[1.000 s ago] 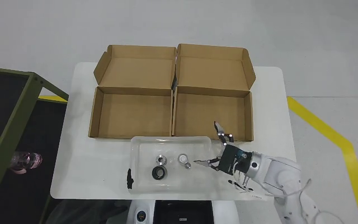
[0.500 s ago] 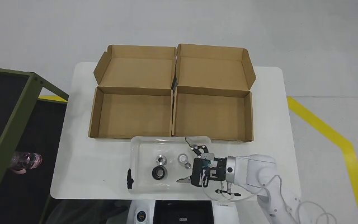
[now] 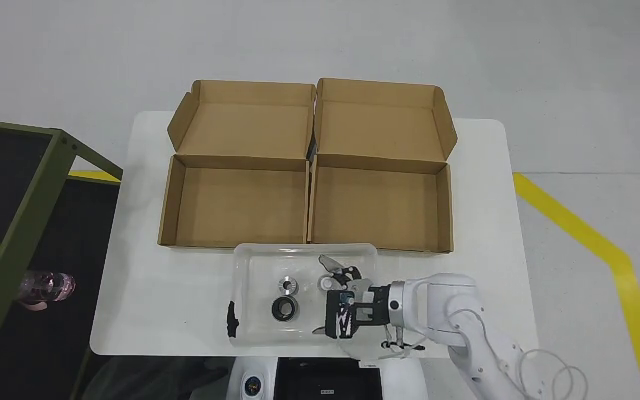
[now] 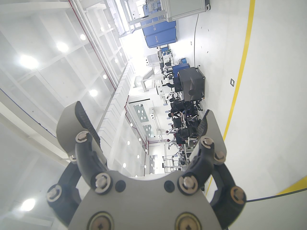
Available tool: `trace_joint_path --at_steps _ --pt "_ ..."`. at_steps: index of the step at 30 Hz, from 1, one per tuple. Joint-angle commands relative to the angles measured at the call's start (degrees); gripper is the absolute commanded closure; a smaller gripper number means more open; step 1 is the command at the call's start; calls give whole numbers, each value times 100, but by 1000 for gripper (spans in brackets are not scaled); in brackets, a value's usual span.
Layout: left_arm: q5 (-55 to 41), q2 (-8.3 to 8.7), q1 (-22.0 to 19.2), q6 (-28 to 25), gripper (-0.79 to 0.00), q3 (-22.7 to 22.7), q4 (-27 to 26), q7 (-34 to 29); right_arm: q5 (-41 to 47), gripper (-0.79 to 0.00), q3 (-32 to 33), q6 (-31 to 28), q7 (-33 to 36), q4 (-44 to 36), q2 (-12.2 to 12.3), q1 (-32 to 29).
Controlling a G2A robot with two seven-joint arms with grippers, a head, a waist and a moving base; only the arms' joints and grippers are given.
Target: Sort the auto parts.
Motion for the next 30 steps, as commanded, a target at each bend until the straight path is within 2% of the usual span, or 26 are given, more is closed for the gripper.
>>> trace_joint_path --at_steps 1,7,12,15,18,20,25,30 --pt "0 0 0 0 -785 0 0 0 39 -785 7 38 31 47 10 19" --pt "0 0 0 0 -785 0 0 0 100 -785 -45 118 143 190 38 64" --pt "0 0 0 0 -785 0 0 0 101 -699 -127 254 224 345 46 166" --pt "0 0 0 0 -785 0 0 0 92 -625 -192 339 261 401 48 226" --pt "0 0 0 0 -785 0 0 0 58 -471 -247 437 329 444 51 274" --pt "0 0 0 0 -785 0 0 0 50 -403 -274 486 357 468 55 295" --pt "0 0 0 0 -785 0 0 0 9 -345 -317 561 438 496 73 331" --pt "0 0 0 0 -785 0 0 0 -7 -191 -342 588 451 507 94 348"
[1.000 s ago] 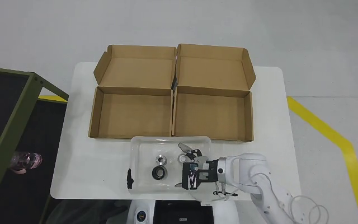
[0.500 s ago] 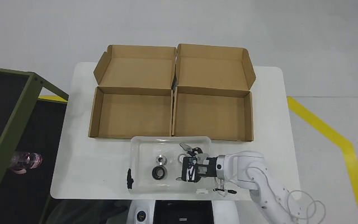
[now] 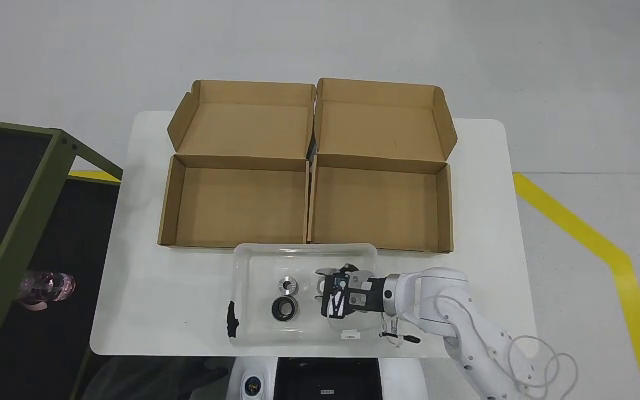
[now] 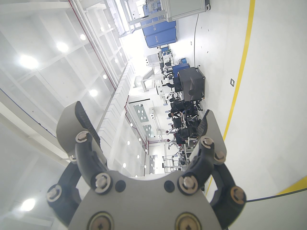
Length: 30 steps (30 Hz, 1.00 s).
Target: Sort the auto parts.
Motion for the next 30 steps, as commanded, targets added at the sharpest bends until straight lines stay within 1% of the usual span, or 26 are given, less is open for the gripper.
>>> trace_joint_path --at_steps 1,4,16,24,30 --pt "0 0 0 0 -785 0 0 0 2 -151 -9 2 -4 -2 8 6" --pt "0 0 0 0 -785 0 0 0 8 0 -14 3 -50 -21 20 23" --pt "0 0 0 0 -785 0 0 0 83 0 40 42 -619 -303 73 18" --pt "0 0 0 0 -785 0 0 0 206 0 183 16 -1293 -642 118 -44" --pt "0 0 0 0 -785 0 0 0 213 0 289 256 -1865 -760 128 -40"
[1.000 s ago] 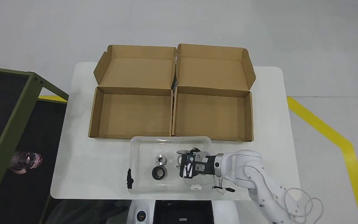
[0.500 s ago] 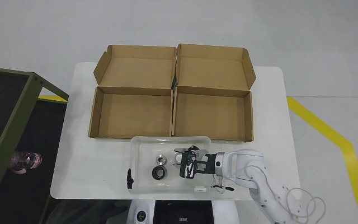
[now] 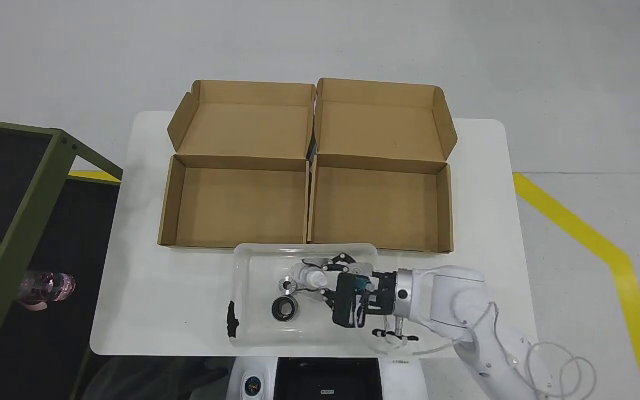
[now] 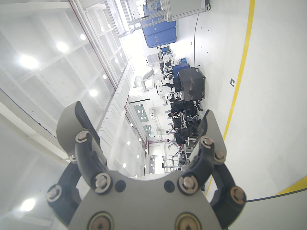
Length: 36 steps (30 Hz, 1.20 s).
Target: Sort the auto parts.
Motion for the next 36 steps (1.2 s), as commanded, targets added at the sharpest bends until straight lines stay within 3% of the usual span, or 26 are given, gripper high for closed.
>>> trace_joint_path --at_steps 1,6,20,28,36 --pt "0 0 0 0 -785 0 0 0 -30 0 58 173 -144 -33 0 14" --pt "0 0 0 0 -785 0 0 0 -27 0 173 559 -411 -218 -8 81" --pt "0 0 0 0 -785 0 0 0 466 0 400 886 -1031 -155 -38 444" --pt "0 0 0 0 -785 0 0 0 665 0 594 870 -1040 109 -22 545" --pt "0 0 0 0 -785 0 0 0 994 0 447 920 -713 770 -70 1034"
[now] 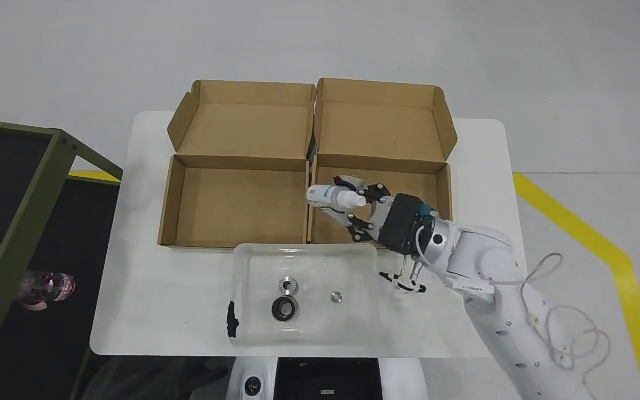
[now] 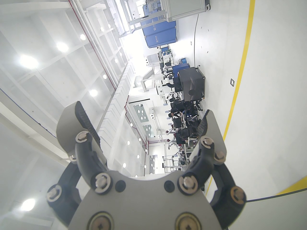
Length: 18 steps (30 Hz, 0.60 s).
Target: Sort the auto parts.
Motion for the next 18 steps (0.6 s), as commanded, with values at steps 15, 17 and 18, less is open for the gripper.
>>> trace_joint_path --at_steps 15,17,18 --pt "0 0 0 0 -785 0 0 0 515 0 -594 -246 1240 1853 -140 1249" --pt "0 0 0 0 -785 0 0 0 537 0 -685 -269 1356 2059 -163 1395" --pt "0 0 0 0 -785 0 0 0 540 0 -731 -267 1412 2155 -175 1461"
